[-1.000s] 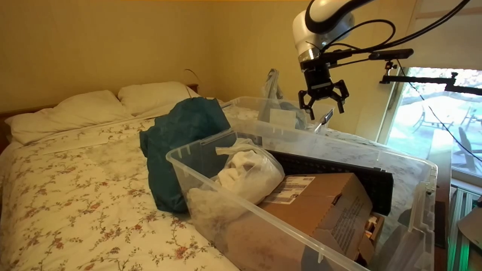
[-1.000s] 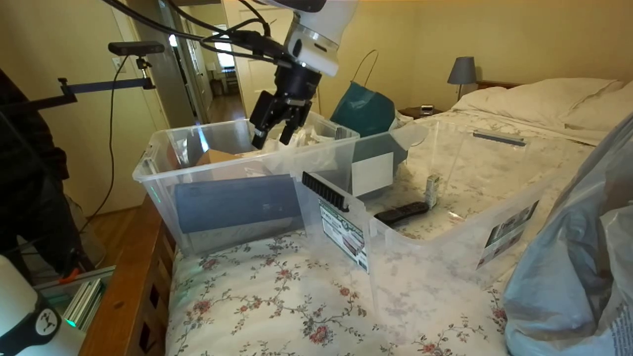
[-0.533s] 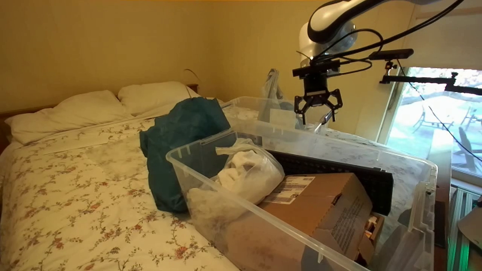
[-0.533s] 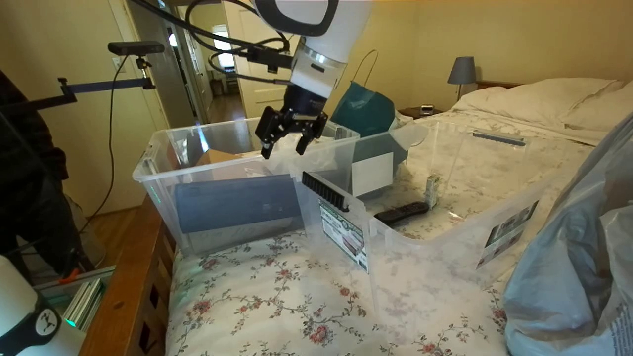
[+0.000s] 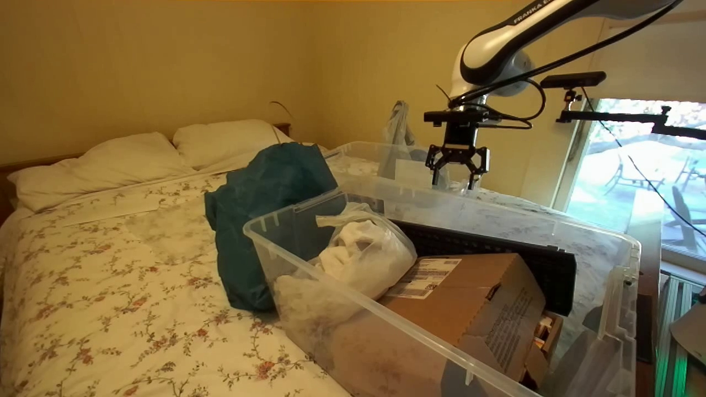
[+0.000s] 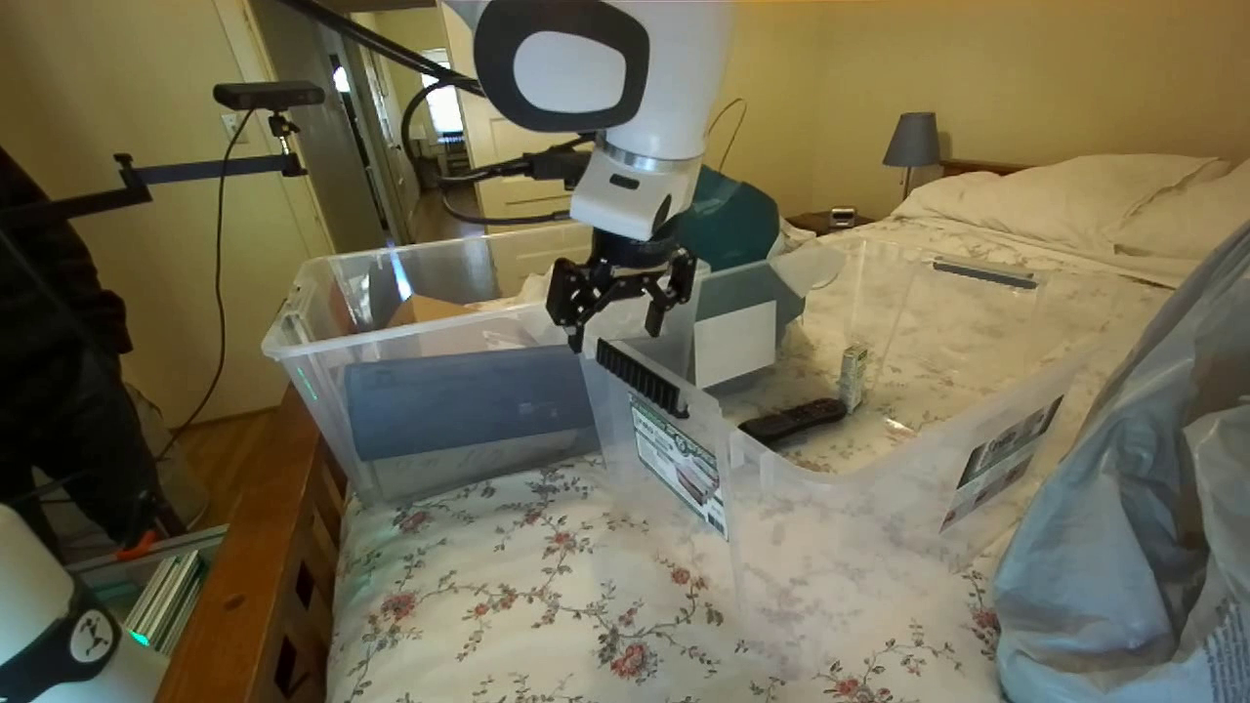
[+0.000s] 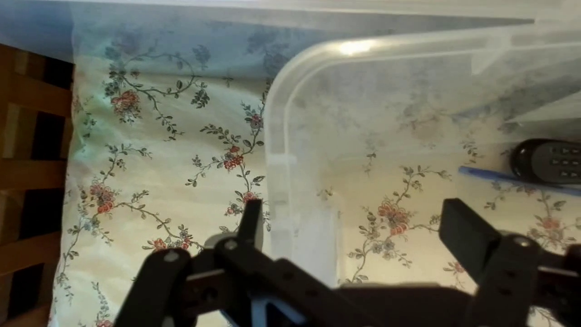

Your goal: Pull the right container closer to the edge, remove a plastic bag from the right container and put it in the left container

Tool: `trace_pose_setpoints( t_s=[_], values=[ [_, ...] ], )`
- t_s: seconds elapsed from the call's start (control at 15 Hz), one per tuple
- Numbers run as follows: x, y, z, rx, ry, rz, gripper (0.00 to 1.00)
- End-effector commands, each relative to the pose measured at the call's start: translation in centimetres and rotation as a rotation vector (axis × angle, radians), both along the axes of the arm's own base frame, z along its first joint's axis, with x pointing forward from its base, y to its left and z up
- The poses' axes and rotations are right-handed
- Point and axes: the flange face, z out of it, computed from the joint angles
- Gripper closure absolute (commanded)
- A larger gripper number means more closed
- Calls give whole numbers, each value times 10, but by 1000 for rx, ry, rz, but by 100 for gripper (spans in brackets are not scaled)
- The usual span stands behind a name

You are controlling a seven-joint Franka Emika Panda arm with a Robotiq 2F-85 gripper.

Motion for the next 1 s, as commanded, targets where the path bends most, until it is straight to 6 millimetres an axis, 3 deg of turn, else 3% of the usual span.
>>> trace_pose_setpoints(
  t_s=[0.0, 0.27, 0.47, 0.53, 0.73, 0.93],
  values=[
    [-36, 8, 6, -43, -20, 93, 0],
    [-64, 19, 20, -102, -84, 223, 0],
    [-51, 23, 31, -92, -136, 49, 0],
    [-50, 22, 27, -88, -108, 132, 0],
    [-50, 21, 27, -89, -110, 130, 0],
    [-40, 17, 25, -102, -222, 74, 0]
  ],
)
